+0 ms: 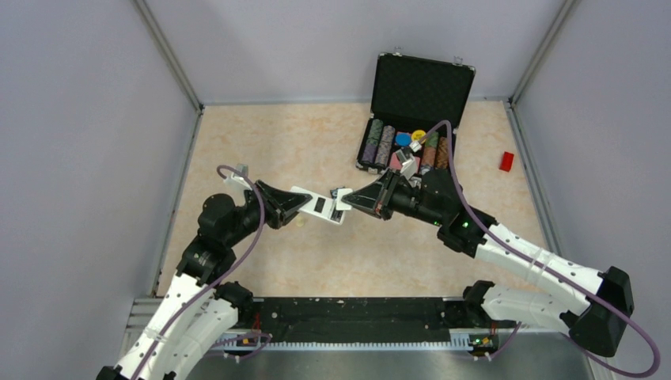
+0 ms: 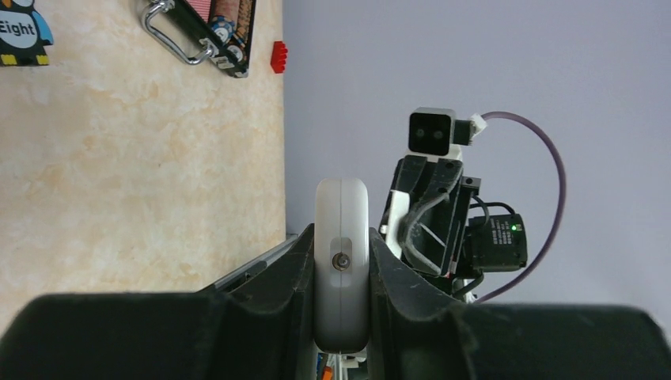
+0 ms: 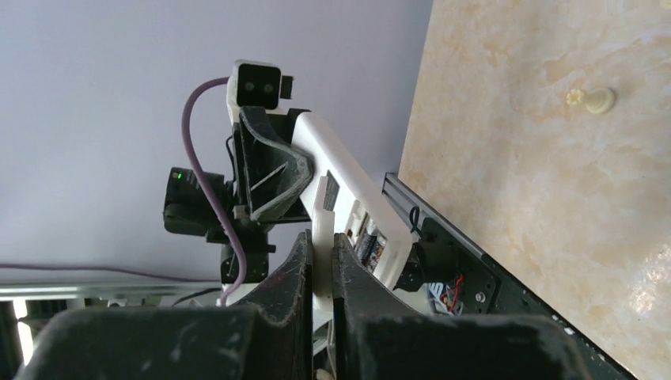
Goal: Load the batteries into the remote control
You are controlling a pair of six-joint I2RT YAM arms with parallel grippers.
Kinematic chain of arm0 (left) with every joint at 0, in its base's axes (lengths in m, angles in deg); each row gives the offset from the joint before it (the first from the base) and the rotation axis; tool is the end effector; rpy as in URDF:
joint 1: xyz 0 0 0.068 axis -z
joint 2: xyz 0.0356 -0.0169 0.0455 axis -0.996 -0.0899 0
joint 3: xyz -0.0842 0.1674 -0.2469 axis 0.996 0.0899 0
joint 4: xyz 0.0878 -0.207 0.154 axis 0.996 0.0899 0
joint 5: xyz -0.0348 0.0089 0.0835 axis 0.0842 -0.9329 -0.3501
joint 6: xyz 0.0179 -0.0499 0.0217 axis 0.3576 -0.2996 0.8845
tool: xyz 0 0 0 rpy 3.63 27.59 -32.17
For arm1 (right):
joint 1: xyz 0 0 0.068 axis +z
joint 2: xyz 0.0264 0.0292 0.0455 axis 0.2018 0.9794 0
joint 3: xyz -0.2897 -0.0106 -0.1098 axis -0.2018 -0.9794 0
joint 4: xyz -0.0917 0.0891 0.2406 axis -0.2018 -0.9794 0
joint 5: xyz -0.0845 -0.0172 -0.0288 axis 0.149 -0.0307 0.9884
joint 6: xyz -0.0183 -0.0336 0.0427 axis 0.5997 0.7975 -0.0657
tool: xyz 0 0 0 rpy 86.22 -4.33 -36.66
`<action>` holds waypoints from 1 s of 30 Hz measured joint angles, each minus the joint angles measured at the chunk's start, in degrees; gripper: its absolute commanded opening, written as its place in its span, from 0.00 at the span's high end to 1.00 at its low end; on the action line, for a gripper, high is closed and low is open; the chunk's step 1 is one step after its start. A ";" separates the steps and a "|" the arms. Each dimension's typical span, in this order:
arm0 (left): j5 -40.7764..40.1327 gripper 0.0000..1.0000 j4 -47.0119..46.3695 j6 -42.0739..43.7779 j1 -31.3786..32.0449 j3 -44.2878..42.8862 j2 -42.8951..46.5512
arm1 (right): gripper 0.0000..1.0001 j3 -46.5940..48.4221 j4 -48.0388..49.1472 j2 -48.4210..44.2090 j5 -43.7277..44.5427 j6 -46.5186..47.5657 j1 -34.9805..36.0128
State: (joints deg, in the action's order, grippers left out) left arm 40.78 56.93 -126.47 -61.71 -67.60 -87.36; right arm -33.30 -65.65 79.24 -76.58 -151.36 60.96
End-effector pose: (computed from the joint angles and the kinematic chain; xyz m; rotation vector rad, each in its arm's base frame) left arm 0.1135 -0.0646 0.3348 -0.6118 1.8828 -1.5675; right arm 0.1473 0.1844 0.3633 0.2403 2.0264 1.6838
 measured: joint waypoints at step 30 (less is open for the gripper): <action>-4.11 1.00 -7.04 -4.39 0.07 3.72 1.95 | 1.00 -0.50 3.54 3.26 7.61 -1.18 4.31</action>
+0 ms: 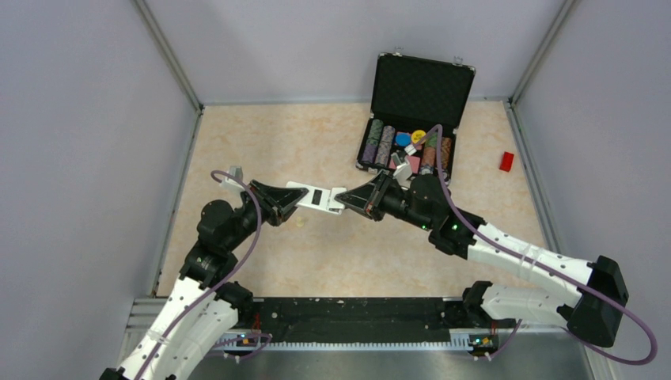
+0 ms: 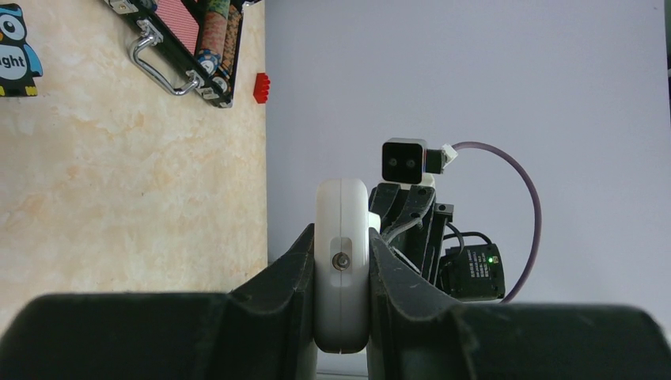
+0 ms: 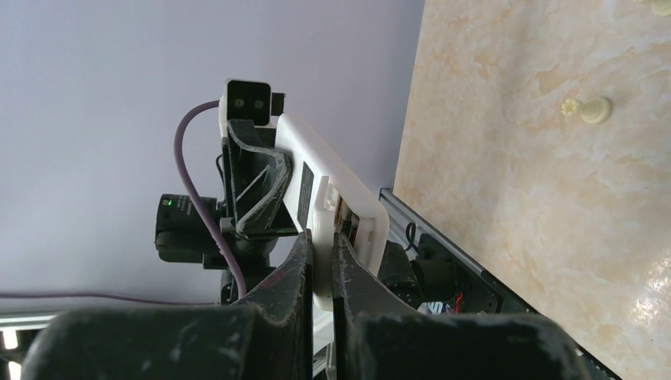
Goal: Load the batteries into the remote control
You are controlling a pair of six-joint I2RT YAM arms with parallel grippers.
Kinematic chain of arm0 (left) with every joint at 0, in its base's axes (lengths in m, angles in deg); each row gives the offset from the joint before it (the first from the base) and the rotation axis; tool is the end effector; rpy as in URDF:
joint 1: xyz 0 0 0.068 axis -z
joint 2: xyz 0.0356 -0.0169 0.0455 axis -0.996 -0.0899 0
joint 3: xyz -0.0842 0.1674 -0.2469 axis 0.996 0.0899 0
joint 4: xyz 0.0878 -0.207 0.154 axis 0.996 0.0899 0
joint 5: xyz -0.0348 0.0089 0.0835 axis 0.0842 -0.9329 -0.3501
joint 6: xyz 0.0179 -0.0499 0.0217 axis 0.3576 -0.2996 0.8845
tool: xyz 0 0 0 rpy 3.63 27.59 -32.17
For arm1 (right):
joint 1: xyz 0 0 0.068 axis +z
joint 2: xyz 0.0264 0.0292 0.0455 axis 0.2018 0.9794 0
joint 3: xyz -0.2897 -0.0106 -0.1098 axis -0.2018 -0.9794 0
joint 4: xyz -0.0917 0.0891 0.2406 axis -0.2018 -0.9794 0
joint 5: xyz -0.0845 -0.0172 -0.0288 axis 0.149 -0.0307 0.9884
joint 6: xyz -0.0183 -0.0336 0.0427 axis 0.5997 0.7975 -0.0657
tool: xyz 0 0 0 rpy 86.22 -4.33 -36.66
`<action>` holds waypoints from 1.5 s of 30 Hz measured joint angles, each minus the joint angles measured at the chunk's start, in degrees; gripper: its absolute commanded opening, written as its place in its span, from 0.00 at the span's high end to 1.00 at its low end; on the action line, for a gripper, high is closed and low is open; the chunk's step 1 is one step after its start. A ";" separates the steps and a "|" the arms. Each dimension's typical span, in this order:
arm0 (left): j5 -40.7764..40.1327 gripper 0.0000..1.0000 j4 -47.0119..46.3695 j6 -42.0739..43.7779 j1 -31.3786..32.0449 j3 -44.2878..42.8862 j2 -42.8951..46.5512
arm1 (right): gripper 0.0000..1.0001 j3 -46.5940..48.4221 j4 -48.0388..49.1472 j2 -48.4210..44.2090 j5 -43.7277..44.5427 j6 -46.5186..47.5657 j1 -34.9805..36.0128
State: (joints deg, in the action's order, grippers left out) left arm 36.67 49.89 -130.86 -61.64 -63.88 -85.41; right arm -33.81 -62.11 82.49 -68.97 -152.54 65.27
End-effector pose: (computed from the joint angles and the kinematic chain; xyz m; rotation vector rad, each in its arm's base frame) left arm 0.1131 -0.0616 0.3284 -0.6816 1.7528 -1.6074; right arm 0.1465 0.2042 0.3541 0.3029 2.0071 1.6463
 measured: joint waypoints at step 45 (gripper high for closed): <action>-1.79 1.00 -5.20 -2.91 -0.07 4.42 0.90 | 0.75 12.59 -18.49 5.68 0.85 -2.12 0.37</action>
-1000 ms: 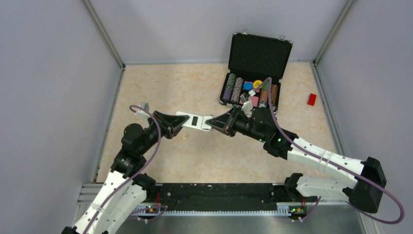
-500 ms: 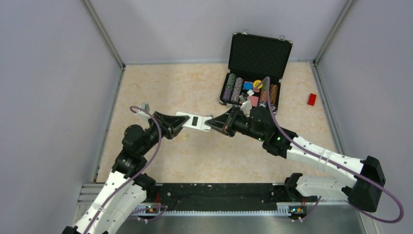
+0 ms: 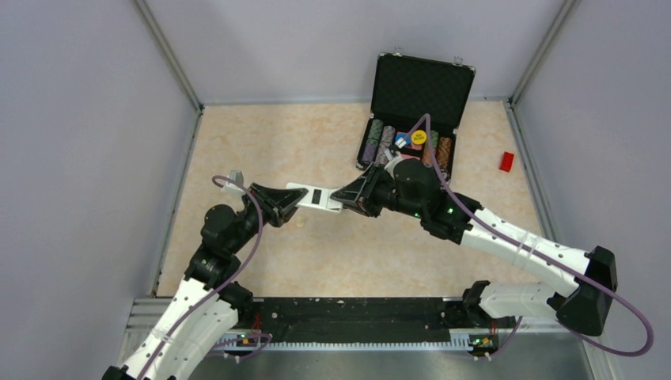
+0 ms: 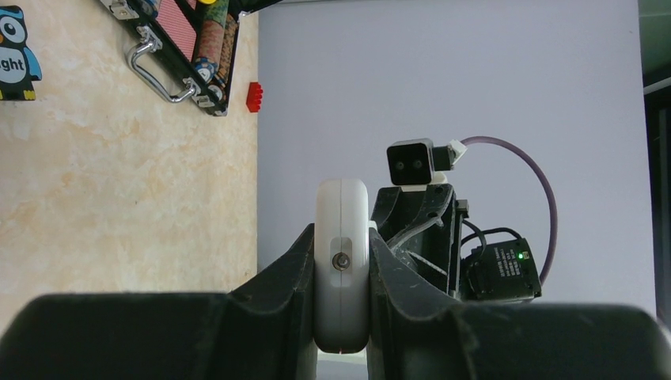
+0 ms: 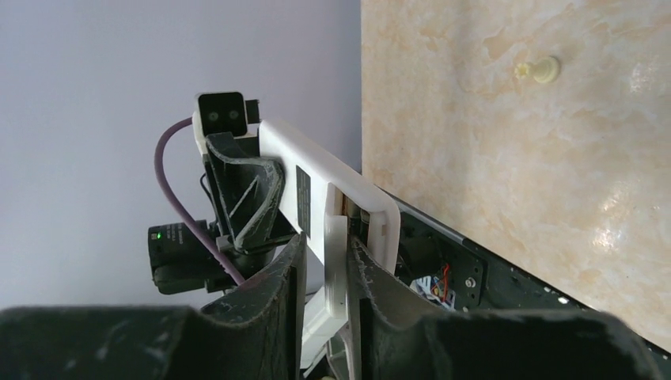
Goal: Load the batteries into the remote control
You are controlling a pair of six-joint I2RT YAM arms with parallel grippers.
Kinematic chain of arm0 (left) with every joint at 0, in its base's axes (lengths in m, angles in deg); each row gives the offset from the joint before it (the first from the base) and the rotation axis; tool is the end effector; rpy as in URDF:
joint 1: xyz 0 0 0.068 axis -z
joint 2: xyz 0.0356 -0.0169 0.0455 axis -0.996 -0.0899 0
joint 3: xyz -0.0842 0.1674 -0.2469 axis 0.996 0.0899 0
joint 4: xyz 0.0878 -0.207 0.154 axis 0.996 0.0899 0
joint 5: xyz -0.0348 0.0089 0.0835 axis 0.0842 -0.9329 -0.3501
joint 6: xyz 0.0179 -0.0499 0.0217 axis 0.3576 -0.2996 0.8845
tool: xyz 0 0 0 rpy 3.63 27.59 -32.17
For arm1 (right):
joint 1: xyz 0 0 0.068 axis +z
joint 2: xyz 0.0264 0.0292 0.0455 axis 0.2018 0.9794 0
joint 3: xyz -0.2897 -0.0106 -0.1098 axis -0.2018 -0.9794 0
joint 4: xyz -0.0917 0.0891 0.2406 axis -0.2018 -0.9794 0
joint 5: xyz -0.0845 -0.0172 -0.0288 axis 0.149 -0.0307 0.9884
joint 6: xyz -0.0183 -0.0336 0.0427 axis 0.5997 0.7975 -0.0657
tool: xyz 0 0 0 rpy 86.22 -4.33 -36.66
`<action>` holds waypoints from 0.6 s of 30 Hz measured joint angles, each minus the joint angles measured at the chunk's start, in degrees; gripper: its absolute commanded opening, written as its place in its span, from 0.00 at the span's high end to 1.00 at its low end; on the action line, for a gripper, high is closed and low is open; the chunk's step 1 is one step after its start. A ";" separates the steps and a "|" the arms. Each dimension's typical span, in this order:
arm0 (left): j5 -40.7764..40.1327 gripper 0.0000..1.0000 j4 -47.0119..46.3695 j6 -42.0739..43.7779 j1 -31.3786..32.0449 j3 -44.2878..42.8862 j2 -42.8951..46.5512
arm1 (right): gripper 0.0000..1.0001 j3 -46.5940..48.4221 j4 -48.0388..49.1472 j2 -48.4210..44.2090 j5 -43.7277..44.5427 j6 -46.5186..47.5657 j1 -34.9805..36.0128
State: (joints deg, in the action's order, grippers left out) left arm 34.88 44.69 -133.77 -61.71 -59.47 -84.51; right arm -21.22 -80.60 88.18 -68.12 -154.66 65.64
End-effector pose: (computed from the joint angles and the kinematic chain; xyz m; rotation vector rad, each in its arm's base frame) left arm 0.1151 -0.0610 0.3119 -0.7355 1.7010 -1.6330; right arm 0.1581 0.2219 0.3764 0.3959 2.2146 1.4960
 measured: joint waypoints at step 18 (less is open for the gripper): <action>-0.13 1.00 1.20 0.35 0.22 0.68 0.87 | 0.63 2.14 -4.55 0.00 0.17 1.33 0.02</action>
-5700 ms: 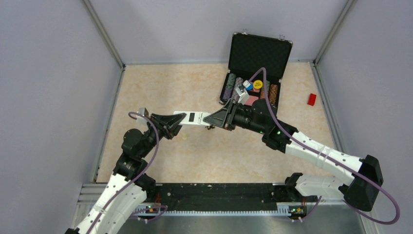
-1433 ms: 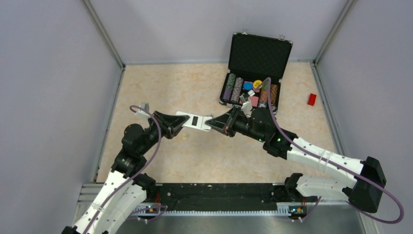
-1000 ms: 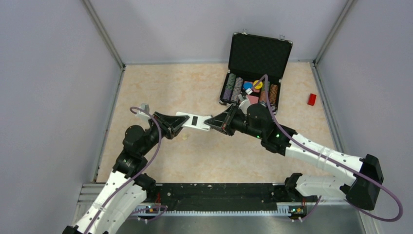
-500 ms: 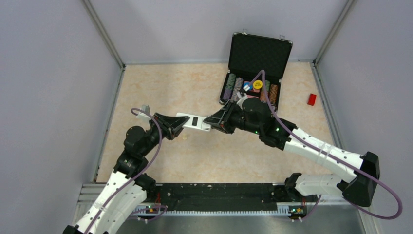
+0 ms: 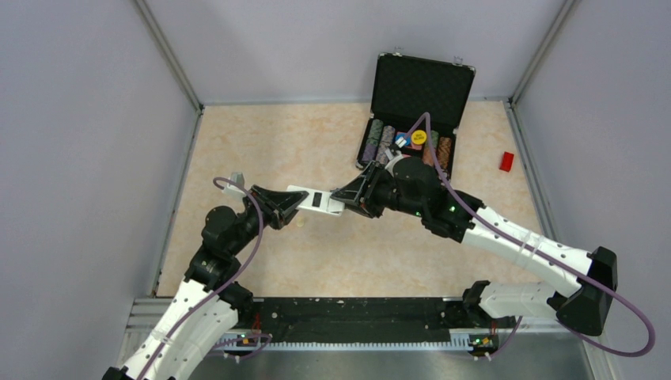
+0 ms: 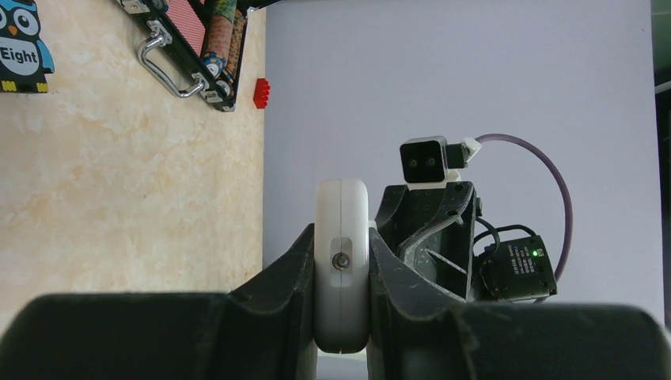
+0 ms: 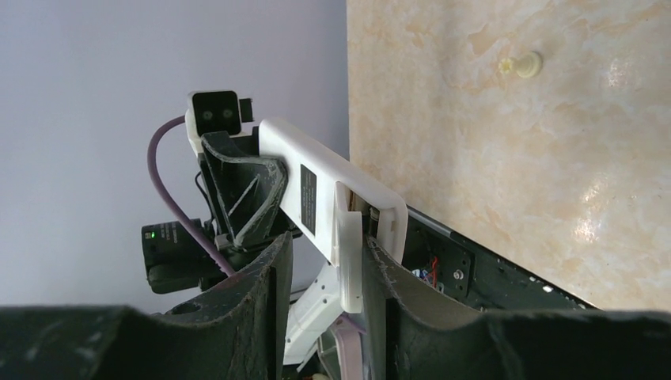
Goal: Load the batteries into the remote control
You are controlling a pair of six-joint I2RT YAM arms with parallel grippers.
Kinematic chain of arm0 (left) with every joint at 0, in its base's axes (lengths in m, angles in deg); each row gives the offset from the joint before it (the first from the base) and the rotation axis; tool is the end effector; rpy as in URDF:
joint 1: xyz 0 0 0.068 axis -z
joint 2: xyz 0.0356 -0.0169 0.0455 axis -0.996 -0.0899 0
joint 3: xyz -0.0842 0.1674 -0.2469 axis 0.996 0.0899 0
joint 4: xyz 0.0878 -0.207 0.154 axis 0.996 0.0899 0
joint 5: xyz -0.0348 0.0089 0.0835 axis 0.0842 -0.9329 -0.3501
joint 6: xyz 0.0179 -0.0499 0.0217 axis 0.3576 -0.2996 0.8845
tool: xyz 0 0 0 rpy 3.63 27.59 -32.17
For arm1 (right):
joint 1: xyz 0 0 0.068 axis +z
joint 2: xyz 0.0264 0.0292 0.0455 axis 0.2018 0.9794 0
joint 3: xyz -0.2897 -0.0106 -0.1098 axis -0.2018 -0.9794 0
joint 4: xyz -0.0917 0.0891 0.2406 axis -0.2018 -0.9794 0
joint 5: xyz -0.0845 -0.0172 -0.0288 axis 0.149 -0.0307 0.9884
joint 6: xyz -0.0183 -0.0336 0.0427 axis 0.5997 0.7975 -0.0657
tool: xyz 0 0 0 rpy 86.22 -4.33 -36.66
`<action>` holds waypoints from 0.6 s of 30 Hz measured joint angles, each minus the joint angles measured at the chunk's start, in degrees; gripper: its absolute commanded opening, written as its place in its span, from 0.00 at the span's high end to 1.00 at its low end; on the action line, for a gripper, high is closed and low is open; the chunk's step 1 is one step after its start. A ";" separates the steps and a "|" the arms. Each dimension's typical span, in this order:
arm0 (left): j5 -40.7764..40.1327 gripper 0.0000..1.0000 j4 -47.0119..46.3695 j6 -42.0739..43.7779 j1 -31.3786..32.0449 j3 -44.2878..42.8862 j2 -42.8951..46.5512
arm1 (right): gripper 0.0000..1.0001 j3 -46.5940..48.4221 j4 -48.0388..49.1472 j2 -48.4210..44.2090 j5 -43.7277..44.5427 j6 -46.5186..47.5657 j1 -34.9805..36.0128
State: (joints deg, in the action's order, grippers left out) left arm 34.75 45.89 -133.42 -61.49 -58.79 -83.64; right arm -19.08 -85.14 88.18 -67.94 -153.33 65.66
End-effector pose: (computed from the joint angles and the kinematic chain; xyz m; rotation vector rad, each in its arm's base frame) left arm 0.1127 -0.0604 0.3067 -0.7401 1.7189 -1.6215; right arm 0.1566 0.2197 0.3817 0.3800 2.2516 1.4453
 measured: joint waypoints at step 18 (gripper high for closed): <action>-0.48 1.00 0.15 0.22 0.00 0.37 0.04 | 0.65 0.28 -2.67 -0.87 0.09 0.11 -0.02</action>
State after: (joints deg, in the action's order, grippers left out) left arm 34.27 46.05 -133.20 -61.49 -58.42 -83.60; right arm -18.79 -87.81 87.30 -67.86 -153.22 65.64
